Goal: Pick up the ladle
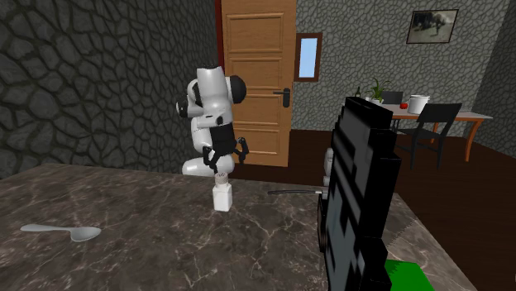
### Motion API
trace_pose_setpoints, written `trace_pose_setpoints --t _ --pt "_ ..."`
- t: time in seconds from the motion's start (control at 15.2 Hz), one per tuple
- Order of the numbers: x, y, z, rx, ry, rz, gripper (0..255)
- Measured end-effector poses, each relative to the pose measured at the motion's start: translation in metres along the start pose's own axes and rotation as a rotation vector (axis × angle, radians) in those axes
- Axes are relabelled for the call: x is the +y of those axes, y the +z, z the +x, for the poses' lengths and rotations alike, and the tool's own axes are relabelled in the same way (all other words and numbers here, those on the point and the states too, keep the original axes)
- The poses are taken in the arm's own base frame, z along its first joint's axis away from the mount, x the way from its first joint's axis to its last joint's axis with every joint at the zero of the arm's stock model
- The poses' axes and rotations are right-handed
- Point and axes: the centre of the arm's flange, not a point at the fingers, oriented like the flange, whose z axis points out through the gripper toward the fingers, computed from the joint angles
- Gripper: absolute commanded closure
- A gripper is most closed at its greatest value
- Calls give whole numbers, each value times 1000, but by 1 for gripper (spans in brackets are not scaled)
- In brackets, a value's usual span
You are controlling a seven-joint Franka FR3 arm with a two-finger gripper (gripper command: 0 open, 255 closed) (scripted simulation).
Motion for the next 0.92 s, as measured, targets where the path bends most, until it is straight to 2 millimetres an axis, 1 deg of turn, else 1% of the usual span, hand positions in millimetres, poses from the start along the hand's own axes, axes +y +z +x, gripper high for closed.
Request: trace_pose_setpoints --t 0.07,0.26,0.33,0.59,0.79,0.92 --pt "0 0 0 0 0 0 0" --pt "-6 -1 28 -10 -78 -9 0" --pt "-8 -2 42 -14 -113 -13 0" --pt "-24 -3 92 -34 -261 -29 0" --pt "-43 0 130 -49 -374 -41 0" --pt "-59 -3 153 -59 -450 -49 0"
